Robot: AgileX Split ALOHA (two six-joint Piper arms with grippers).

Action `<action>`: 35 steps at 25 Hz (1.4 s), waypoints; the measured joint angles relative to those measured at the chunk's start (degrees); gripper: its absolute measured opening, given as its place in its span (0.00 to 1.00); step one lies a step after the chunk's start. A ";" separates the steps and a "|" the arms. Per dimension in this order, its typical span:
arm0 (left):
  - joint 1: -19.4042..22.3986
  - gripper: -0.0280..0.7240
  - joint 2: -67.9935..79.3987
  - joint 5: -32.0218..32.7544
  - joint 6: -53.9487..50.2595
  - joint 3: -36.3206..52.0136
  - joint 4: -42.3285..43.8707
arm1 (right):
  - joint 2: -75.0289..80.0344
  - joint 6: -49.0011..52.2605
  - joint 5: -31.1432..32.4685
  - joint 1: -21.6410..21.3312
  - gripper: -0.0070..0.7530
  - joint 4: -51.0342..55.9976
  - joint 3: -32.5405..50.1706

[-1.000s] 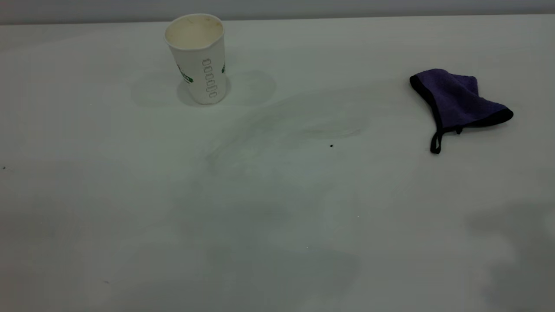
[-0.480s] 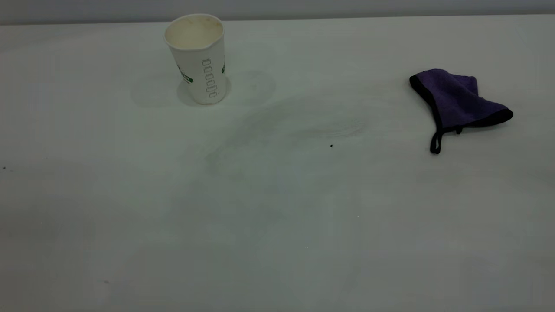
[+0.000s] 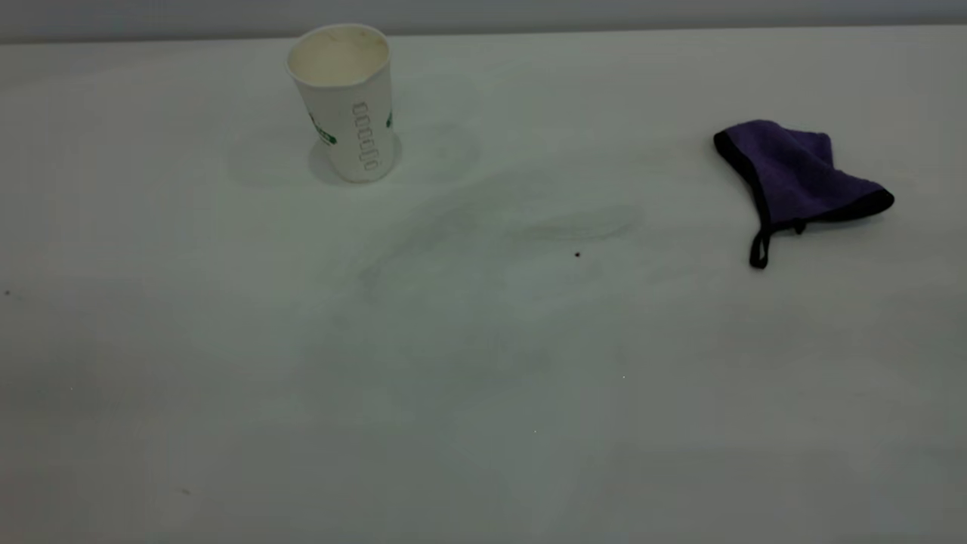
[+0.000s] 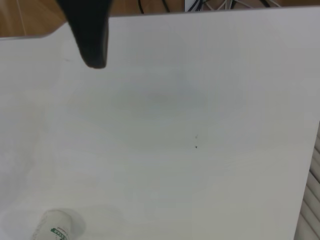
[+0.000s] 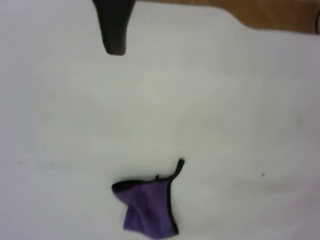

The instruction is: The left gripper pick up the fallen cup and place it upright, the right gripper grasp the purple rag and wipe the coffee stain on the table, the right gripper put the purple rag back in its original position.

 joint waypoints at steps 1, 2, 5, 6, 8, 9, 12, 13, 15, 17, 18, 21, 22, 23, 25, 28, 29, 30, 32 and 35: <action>0.00 0.70 0.00 0.00 0.00 0.00 0.00 | -0.62 -0.06 -0.01 -0.21 0.81 -0.07 0.16; 0.00 0.70 0.00 0.00 0.00 0.00 0.00 | -1.32 -0.10 -0.16 -0.28 0.81 -0.07 0.20; 0.00 0.70 0.00 0.00 0.00 0.00 0.00 | -3.16 -0.13 -0.21 -0.33 0.80 -0.07 0.33; 0.00 0.70 0.00 0.00 0.00 0.00 0.00 | -3.79 -0.18 -0.21 -0.33 0.80 -0.07 0.33; 0.00 0.70 0.00 0.00 0.00 0.00 0.00 | -4.91 -0.17 -0.23 -0.33 0.79 -0.07 0.33; 0.00 0.70 0.00 0.00 0.00 0.00 0.00 | -5.43 -0.17 -0.23 -0.33 0.79 -0.07 0.38; 0.00 0.70 0.00 0.00 0.00 0.00 0.00 | -6.51 -0.17 -0.15 -0.33 0.79 -0.07 0.38; 0.00 0.70 0.00 0.00 0.00 0.00 0.00 | -6.75 -0.17 -0.01 -0.21 0.79 -0.07 0.53; 0.00 0.70 0.00 0.00 0.00 0.00 0.00 | -6.84 -0.17 0.29 0.46 0.79 -0.07 1.09; 0.00 0.70 0.00 0.00 0.00 0.00 0.00 | -6.90 -0.17 0.59 1.17 0.79 -0.07 1.28; 0.00 0.70 0.00 0.00 0.00 0.00 0.00 | -7.05 -0.17 0.59 1.24 0.79 -0.07 1.28; 0.00 0.70 0.00 0.00 0.00 0.00 0.00 | -8.58 -0.19 0.68 1.31 0.79 -0.07 1.28; 0.00 0.70 0.00 0.00 0.00 0.00 0.00 | -9.11 -0.19 0.67 1.31 0.79 -0.07 1.28; 0.00 0.70 0.00 0.00 0.00 0.00 0.00 | -9.25 -0.19 0.71 1.31 0.79 -0.07 1.28; 0.00 0.70 0.00 0.00 0.00 0.00 0.00 | -9.25 -0.19 0.71 1.31 0.79 -0.07 1.28; 0.00 0.70 0.00 0.00 0.00 0.00 0.00 | -9.25 -0.19 0.71 1.31 0.79 -0.07 1.28; 0.00 0.70 0.00 0.00 0.00 0.00 0.00 | -9.25 -0.19 0.73 1.31 0.79 -0.07 1.28; 0.00 0.70 0.00 0.00 0.00 0.00 0.00 | -9.25 -0.19 0.73 1.31 0.79 -0.07 1.28; 0.00 0.70 0.00 0.00 0.00 0.00 0.00 | -9.25 -0.19 0.73 1.31 0.79 -0.07 1.28; 0.00 0.70 0.00 0.00 0.00 0.00 0.00 | -9.25 -0.19 0.73 1.31 0.79 -0.07 1.28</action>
